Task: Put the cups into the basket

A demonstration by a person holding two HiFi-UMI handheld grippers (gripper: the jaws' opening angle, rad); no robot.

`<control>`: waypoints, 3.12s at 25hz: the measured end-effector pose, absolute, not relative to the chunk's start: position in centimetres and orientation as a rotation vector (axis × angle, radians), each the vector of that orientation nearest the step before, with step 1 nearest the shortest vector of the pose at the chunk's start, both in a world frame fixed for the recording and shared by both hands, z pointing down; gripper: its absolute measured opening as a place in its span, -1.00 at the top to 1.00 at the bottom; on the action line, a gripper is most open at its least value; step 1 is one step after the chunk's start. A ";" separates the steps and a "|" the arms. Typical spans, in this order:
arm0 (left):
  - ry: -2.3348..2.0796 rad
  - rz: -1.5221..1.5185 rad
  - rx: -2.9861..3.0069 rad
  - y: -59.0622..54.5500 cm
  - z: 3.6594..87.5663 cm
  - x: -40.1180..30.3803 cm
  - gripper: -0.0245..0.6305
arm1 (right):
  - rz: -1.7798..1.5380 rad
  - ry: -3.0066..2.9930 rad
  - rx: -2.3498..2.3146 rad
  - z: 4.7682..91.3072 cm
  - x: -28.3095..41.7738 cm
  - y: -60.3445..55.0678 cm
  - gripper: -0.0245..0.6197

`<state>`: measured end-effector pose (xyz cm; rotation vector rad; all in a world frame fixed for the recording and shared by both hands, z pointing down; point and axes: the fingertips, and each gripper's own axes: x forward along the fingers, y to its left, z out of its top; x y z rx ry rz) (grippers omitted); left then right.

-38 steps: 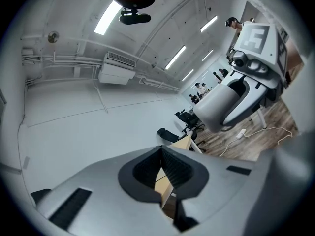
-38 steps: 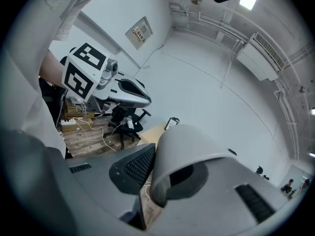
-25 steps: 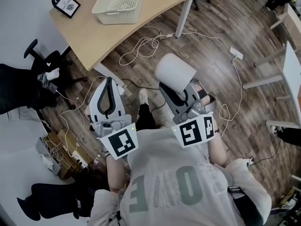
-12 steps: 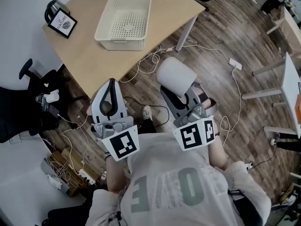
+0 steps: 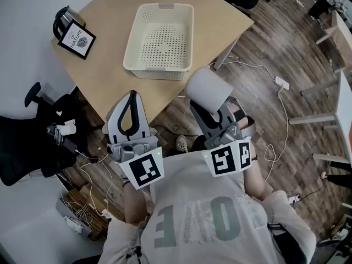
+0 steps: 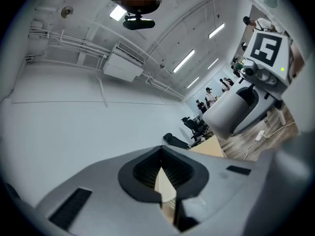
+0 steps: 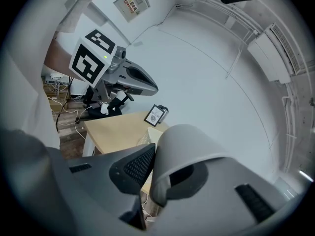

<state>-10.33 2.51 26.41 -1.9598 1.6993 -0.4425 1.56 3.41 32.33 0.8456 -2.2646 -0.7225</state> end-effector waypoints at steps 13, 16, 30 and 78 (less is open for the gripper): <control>1.767 -0.464 -1.975 -3.7 27.6 -11.7 0.90 | -0.714 -2.288 0.813 32.5 0.3 -4.0 0.76; 1.778 -0.466 -1.946 -5.7 27.1 -11.3 0.90 | -0.727 -2.305 0.791 32.3 0.5 -6.2 0.76; 1.916 -0.566 -1.810 -18.9 25.6 -9.2 0.90 | -0.704 -2.421 0.704 31.8 3.8 -21.4 0.76; 2.149 -0.558 -1.945 -24.4 33.4 -16.1 0.90 | -0.739 -2.029 -0.157 40.4 -6.2 -26.0 0.76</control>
